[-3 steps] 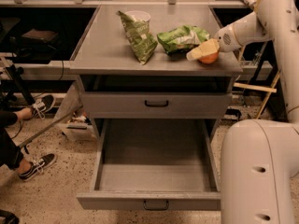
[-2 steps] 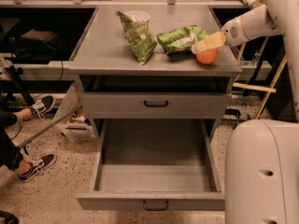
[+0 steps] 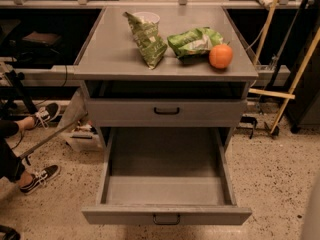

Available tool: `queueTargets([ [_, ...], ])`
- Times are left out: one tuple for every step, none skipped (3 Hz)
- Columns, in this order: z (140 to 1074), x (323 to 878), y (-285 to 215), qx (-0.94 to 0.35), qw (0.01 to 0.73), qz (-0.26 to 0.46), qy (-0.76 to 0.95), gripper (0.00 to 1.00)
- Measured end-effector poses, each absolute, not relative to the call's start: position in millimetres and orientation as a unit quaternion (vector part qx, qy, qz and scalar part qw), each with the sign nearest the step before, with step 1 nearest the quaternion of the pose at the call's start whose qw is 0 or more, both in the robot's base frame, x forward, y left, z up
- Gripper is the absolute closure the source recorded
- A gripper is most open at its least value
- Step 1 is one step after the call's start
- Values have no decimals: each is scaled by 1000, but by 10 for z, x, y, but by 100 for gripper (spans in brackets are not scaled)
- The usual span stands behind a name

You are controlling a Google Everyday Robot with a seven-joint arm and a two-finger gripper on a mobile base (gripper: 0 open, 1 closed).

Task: Pick orange from middle drawer and place on counter

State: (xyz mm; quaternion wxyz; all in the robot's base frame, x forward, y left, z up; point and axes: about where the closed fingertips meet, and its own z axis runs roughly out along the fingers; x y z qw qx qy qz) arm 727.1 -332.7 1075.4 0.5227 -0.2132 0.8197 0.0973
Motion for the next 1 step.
queueTargets([
  [11298, 6989, -3319, -215, 553, 81, 801, 0],
])
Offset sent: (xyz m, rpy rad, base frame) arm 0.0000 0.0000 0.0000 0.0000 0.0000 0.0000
